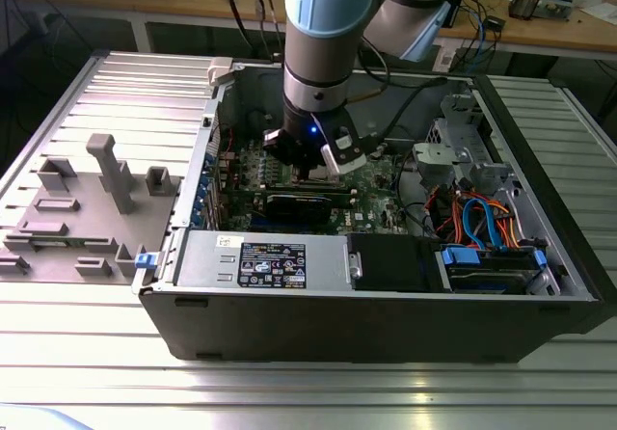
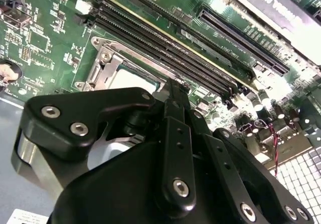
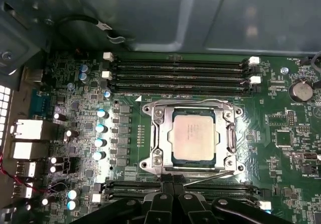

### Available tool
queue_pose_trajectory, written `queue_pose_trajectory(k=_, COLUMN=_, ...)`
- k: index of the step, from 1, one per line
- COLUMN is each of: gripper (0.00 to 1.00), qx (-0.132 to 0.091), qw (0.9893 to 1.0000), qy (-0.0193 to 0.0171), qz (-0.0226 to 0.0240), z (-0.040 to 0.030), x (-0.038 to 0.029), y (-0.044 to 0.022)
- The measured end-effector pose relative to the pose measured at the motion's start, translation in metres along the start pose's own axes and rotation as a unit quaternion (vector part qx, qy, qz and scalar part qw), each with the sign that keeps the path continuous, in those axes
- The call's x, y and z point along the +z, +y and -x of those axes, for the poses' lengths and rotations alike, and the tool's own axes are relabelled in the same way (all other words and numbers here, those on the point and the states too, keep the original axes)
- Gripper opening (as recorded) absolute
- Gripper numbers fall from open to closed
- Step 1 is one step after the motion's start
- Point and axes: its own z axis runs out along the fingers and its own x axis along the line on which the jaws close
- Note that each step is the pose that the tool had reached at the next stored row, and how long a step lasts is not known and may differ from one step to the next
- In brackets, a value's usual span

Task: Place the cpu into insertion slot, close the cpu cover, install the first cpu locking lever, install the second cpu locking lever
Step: 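Install the second cpu locking lever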

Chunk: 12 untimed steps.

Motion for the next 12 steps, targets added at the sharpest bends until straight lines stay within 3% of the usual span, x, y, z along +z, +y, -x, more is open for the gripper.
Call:
queue_pose_trajectory(k=4, gripper=0.11, qx=0.0, qw=1.0, qy=0.0002, qz=0.006, z=-0.0006, x=0.0011, y=-0.0042)
queue_pose_trajectory(k=9, gripper=0.11, qx=0.0, qw=1.0, qy=0.0007, qz=0.0086, z=-0.0053, x=0.0037, y=-0.0067)
queue_pose_trajectory(k=11, gripper=0.11, qx=0.0, qw=1.0, qy=0.0008, qz=0.0095, z=-0.0129, x=0.0075, y=-0.0075)
queue_pose_trajectory(k=12, gripper=0.11, qx=0.0, qw=1.0, qy=0.0008, qz=0.01, z=-0.0135, x=0.0088, y=-0.0077)
